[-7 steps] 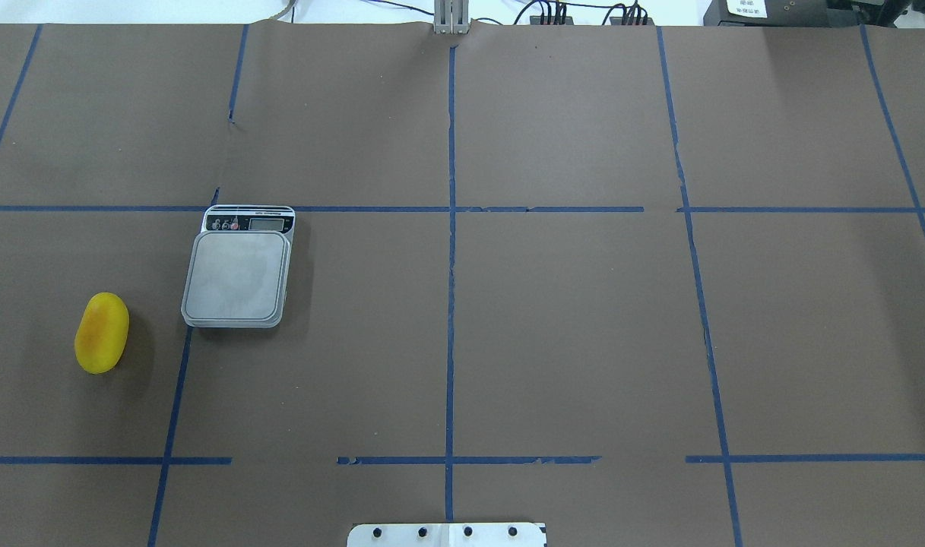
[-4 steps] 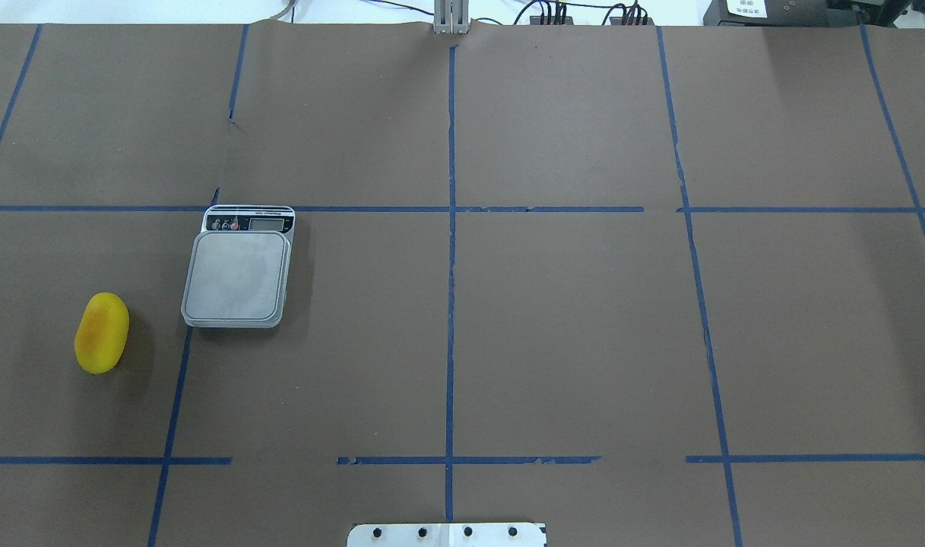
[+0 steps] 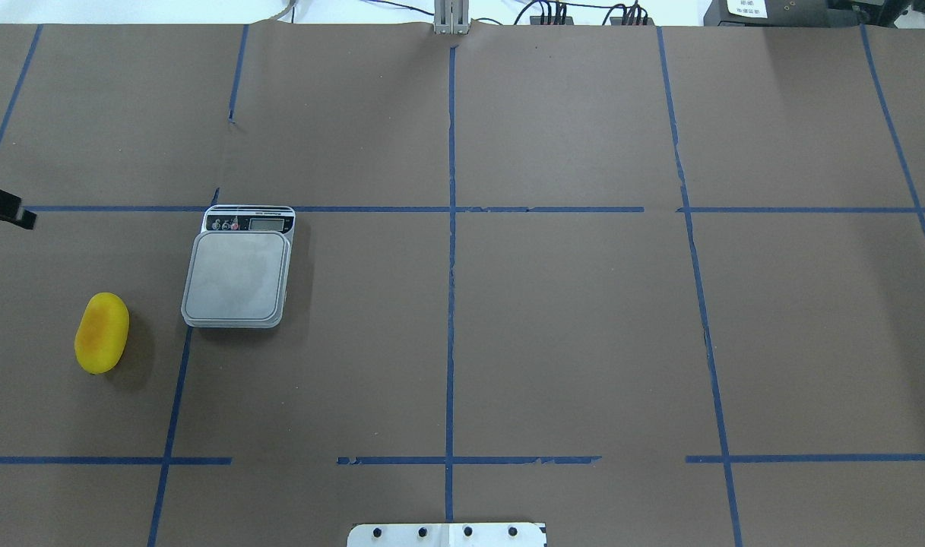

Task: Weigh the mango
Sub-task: 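Move the left gripper down over the yellow mango beside the scale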

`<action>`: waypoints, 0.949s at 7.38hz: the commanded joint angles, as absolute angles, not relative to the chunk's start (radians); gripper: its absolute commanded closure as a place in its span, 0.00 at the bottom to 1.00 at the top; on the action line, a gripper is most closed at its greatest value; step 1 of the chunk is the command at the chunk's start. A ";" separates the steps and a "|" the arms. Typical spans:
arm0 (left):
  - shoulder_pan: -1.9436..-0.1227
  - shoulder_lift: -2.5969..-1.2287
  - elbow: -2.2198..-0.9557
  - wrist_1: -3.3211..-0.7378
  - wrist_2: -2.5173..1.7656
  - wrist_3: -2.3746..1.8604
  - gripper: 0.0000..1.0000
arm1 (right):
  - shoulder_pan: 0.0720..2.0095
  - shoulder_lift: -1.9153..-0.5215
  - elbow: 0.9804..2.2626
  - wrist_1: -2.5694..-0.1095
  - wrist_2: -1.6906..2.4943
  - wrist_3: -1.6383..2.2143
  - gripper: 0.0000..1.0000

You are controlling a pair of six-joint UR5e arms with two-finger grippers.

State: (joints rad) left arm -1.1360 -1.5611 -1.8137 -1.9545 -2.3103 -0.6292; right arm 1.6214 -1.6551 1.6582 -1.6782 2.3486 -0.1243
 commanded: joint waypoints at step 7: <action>-0.744 -1.460 -1.799 -2.140 -2.072 -0.997 0.00 | 1.621 -1.655 1.658 -1.678 2.349 -0.124 0.00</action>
State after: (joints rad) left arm -0.7821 -1.4606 -1.8165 -2.1265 -2.0722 -0.9826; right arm 1.6214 -1.6552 1.6582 -1.6782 2.3485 -0.1243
